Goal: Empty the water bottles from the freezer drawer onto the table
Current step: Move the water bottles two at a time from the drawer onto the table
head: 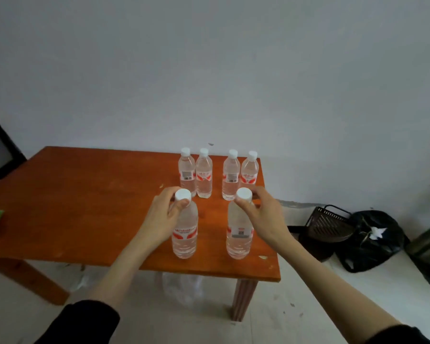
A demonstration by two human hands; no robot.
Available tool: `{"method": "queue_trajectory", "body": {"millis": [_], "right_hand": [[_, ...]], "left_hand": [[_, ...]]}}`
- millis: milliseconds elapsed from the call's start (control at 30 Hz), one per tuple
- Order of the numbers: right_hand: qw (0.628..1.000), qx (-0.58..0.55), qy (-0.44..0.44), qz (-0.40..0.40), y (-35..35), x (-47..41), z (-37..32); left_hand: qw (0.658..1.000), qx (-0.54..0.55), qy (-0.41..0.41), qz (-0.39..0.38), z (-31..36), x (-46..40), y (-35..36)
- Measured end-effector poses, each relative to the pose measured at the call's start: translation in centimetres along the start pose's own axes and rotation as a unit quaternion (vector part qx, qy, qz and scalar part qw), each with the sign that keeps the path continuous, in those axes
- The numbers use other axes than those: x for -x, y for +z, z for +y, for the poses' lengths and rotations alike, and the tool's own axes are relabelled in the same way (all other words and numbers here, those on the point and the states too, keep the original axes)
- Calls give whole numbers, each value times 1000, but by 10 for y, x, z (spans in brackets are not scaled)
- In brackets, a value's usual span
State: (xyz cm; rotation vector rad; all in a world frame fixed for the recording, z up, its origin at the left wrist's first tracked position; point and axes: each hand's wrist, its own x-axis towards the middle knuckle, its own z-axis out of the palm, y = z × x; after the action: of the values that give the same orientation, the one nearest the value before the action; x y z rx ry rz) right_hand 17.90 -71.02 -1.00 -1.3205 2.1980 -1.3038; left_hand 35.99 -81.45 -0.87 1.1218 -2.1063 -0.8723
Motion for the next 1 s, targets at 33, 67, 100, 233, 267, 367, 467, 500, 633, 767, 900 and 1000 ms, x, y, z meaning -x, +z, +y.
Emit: {"method": "queue_trajectory", "body": {"millis": [33,67,100,233,267,367,467,500,633,767,900,1000], "right_hand": [[1000,-14,4,1,8,-14,2],[1000,-25,10,3,17,-28,5],[999,-30,18,4,26,-42,7],[999,-6,44,-7,64,-90,16],[999,3,51,-9,75,-101,20],[996,32,80,-20,105,-129,32],[992,46,110,-32,127,-153,36],[992,45,116,-33,133,-160,37],[991,46,124,-34,150,-184,38],[990,59,121,-32,162,-196,35],[990,61,123,-28,170,-202,31],[990,64,121,-16,173,-203,31]], "left_hand": [[1000,1,-3,0,-7,-14,2],[1000,2,-6,-2,-13,-28,3],[1000,4,-13,-7,-21,-42,4],[999,6,-33,-32,-52,-96,12],[999,2,-32,-40,-59,-108,15],[997,1,-30,-66,-82,-142,22],[996,3,-18,-91,-98,-172,27],[995,2,-14,-96,-103,-182,28],[994,13,-4,-110,-120,-208,32],[992,29,7,-123,-134,-224,38],[993,24,11,-114,-136,-231,45],[994,29,2,-101,-134,-232,47]]}}
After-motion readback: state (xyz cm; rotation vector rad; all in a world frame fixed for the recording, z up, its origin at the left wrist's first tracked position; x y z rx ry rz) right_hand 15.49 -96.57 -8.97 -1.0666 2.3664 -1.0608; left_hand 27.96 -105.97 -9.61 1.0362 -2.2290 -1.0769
